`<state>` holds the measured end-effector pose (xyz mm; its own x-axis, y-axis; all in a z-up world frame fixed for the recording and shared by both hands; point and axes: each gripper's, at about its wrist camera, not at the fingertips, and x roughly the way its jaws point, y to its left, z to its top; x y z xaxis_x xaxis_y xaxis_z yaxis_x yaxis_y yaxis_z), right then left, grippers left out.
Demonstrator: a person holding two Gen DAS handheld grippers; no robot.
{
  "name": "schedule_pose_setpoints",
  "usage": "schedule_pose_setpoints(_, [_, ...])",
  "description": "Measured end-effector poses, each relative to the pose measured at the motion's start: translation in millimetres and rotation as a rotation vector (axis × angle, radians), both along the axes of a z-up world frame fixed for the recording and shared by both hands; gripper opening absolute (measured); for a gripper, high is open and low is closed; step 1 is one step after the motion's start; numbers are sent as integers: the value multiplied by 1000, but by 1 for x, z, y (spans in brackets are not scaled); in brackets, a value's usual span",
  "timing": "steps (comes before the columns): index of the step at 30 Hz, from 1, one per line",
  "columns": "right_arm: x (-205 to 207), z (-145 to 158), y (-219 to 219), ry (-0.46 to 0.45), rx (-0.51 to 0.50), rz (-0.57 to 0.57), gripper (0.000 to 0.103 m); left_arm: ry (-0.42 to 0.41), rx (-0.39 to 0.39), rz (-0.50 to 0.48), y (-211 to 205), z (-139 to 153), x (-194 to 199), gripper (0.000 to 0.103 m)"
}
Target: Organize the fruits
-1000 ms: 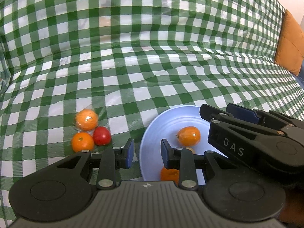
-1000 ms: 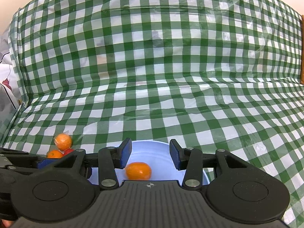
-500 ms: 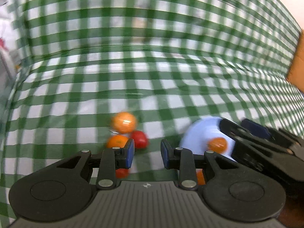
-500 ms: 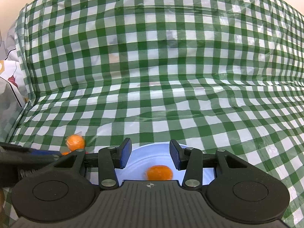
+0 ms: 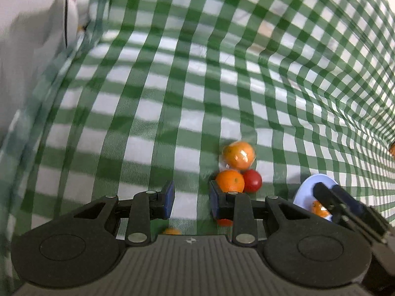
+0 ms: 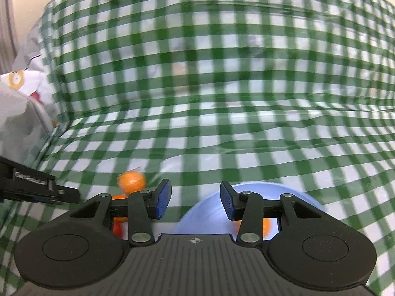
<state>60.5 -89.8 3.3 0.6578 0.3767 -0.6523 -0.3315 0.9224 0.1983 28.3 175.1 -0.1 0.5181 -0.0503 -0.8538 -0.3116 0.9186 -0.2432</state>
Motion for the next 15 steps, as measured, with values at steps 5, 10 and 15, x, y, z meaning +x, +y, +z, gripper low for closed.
schedule_pose_setpoints(5, [-6,-5,30,28,24,126,46,59,-69,5,6,-10,-10,33])
schedule_pose_setpoints(10, [-7,-16,61,84,0,214,46,105,-114,24,14,-19,-21,33])
schedule_pose_setpoints(15, [-5,-31,81,126,-37,241,45,143,-127,42,20,-30,-25,31])
